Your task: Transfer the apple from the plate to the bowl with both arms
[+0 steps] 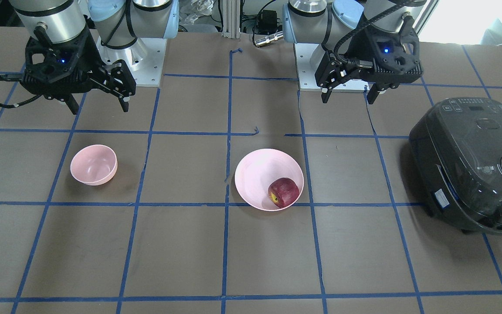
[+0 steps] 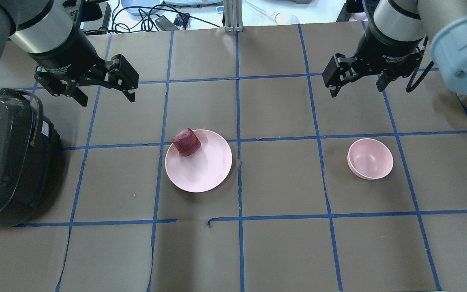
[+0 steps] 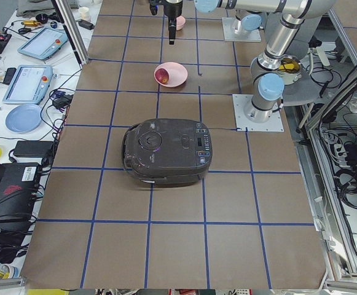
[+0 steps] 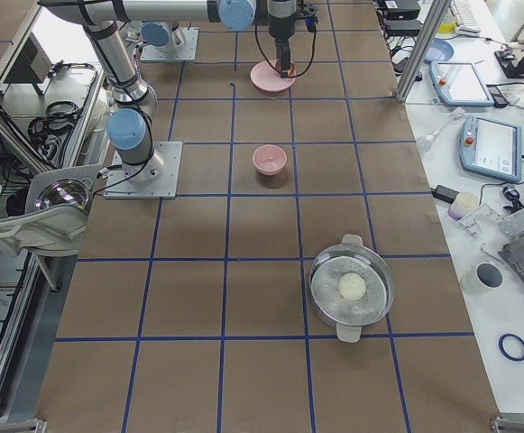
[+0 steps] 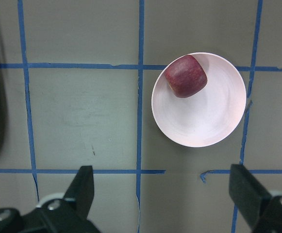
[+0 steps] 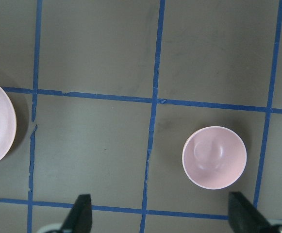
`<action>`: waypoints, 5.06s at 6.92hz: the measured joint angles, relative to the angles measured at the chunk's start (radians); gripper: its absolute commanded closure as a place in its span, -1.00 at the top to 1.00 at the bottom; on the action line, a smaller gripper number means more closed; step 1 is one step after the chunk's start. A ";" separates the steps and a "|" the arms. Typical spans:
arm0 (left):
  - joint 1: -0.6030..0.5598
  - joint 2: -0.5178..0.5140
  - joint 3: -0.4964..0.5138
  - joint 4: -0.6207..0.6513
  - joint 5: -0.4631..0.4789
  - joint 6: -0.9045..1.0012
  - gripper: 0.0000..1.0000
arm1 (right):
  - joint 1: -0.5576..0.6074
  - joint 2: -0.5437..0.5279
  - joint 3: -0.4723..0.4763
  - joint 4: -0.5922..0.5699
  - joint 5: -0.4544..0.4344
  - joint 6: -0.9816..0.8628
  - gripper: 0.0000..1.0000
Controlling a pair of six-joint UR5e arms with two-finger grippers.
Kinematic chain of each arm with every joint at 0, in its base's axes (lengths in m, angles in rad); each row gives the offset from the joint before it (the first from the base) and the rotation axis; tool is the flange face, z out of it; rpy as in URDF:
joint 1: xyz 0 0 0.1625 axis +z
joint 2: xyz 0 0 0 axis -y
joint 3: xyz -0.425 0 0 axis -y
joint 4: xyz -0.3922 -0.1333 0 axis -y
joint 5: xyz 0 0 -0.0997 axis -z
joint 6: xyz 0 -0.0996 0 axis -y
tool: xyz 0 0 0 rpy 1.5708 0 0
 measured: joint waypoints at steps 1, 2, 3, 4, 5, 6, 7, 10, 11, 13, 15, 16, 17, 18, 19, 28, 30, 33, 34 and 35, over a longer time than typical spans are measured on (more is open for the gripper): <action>0.000 0.001 0.000 0.001 0.000 0.000 1.00 | 0.000 0.000 0.000 -0.003 0.000 0.000 1.00; 0.000 0.002 0.000 0.001 0.000 0.000 1.00 | 0.000 0.001 0.000 -0.010 0.000 0.001 1.00; 0.000 0.002 0.000 0.001 0.000 0.000 1.00 | 0.000 0.001 0.000 -0.013 0.001 0.001 1.00; -0.001 0.003 -0.001 0.001 0.000 0.000 1.00 | 0.000 0.001 0.000 -0.014 0.000 0.001 1.00; -0.003 0.003 -0.001 0.001 0.000 0.000 1.00 | 0.000 0.002 0.000 -0.015 0.000 0.001 1.00; -0.004 0.003 -0.001 0.002 0.000 0.000 1.00 | 0.000 0.002 0.000 -0.016 0.000 0.001 1.00; -0.004 0.003 -0.001 0.002 0.000 0.000 1.00 | 0.000 0.002 0.000 -0.016 0.000 0.002 1.00; -0.004 0.004 -0.001 0.002 0.001 0.000 1.00 | 0.000 0.002 0.000 -0.017 0.000 0.002 1.00; -0.004 0.004 -0.001 0.002 0.001 0.000 1.00 | 0.000 0.002 0.000 -0.018 0.000 0.002 1.00; 0.000 0.003 -0.001 0.002 0.001 0.000 1.00 | 0.000 0.002 0.000 -0.018 0.000 0.002 1.00; 0.005 0.003 0.000 0.003 0.003 0.000 1.00 | 0.000 0.002 0.000 -0.019 0.000 0.002 1.00; 0.006 0.003 -0.001 0.003 0.003 0.000 1.00 | 0.000 0.002 0.000 -0.019 0.000 0.002 1.00; 0.006 0.003 -0.001 0.003 0.002 0.000 1.00 | 0.000 0.002 0.000 -0.020 0.000 0.001 1.00; 0.006 0.003 -0.001 0.002 0.003 0.000 1.00 | 0.000 0.002 0.000 -0.020 0.000 0.002 1.00; 0.007 0.003 -0.001 0.002 0.003 0.000 1.00 | 0.000 0.002 0.000 -0.020 0.000 0.001 1.00; 0.011 -0.007 0.003 0.048 0.009 -0.002 1.00 | -0.044 0.009 0.001 -0.021 0.002 -0.008 1.00; 0.014 -0.052 -0.002 0.098 0.001 -0.010 1.00 | -0.174 0.039 0.010 -0.017 0.010 -0.023 1.00; 0.006 -0.159 -0.162 0.363 -0.013 -0.165 1.00 | -0.316 0.132 0.109 -0.115 0.006 -0.077 1.00; -0.003 -0.193 -0.221 0.440 -0.030 -0.326 1.00 | -0.330 0.161 0.170 -0.166 0.009 -0.155 1.00; -0.019 -0.236 -0.243 0.472 -0.061 -0.504 0.93 | -0.346 0.186 0.237 -0.228 0.013 -0.253 1.00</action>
